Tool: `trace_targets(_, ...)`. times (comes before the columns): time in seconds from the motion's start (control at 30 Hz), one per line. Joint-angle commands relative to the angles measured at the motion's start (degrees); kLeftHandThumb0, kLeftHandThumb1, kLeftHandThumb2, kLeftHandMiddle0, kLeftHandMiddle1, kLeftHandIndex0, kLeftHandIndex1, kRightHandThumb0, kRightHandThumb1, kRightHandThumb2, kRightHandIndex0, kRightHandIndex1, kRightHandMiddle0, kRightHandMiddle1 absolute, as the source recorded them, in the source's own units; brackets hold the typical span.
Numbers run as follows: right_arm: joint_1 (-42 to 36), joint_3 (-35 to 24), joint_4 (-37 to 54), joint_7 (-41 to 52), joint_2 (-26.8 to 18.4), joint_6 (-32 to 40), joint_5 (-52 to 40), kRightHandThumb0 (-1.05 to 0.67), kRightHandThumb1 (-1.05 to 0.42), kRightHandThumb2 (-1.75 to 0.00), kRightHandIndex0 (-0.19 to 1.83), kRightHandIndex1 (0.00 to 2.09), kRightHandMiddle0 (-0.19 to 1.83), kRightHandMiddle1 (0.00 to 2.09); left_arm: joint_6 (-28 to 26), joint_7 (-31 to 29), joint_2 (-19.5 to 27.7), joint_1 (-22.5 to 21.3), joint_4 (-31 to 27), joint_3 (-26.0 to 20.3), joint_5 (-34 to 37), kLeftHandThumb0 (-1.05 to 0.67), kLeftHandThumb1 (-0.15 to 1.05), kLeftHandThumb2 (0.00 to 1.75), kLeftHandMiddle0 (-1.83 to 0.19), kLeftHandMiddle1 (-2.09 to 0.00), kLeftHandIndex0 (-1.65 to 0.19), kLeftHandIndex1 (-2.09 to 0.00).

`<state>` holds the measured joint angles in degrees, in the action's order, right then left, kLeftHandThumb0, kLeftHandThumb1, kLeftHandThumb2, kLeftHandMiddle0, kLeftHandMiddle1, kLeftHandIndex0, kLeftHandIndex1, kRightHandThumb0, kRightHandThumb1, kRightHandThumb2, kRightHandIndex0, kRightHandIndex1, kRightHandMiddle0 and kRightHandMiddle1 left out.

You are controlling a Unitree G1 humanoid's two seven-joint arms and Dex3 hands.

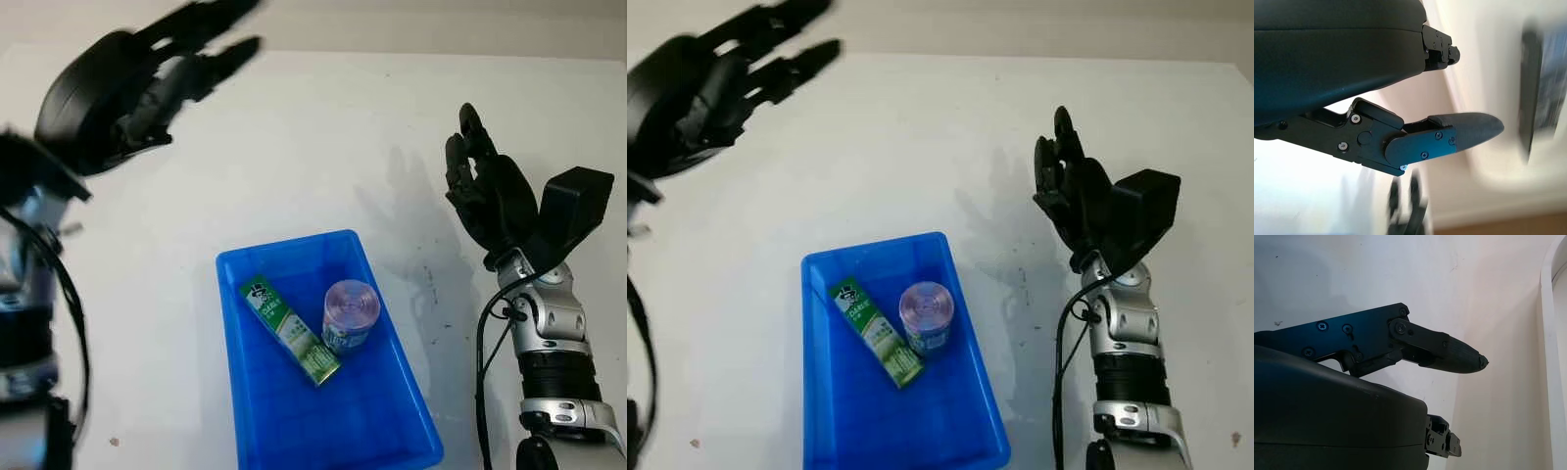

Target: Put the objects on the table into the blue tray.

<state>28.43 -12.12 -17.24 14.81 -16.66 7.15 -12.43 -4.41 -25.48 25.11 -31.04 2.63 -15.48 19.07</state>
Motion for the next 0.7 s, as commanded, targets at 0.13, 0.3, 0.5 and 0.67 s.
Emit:
trace_targets(0.13,0.91,-0.05,1.06,-0.39,0.27,0.44,-0.51,-0.72,-1.05,-0.68,-0.19,0.00,-0.19,0.00,3.63,11.73,-8.17,6.04,4.13,-1.50,-2.61,-0.75,1.05,0.68,0.09,-0.02,0.11,-0.01)
trace_targets(0.3,1.77,-0.10,-0.29,0.01,0.48,-0.83,-0.81,-0.71,-1.05,-0.70,-0.19,0.00,-0.19,0.00,5.74,14.40,-7.88,6.55,11.22,2.10,-9.63,-0.76,1.05,0.73,0.19,0.00,0.19,0.00)
trace_targets(0.5,3.28,-0.48,-2.13,-0.64,1.26,-2.64,-0.97,-0.73,-1.05,-0.73,-0.19,0.00,-0.19,0.00,6.81,14.07,-6.41,3.74,16.14,2.32,-11.05,-0.78,1.05,0.72,0.19,0.00,0.19,0.00)
trace_targets(0.67,3.03,-0.24,-1.30,-1.51,1.98,-2.55,-0.98,-0.73,-1.05,-0.76,-0.19,0.00,-0.19,0.00,7.09,13.41,-6.09,2.98,17.57,2.32,-10.70,-0.77,1.05,0.71,0.19,0.00,0.19,0.00)
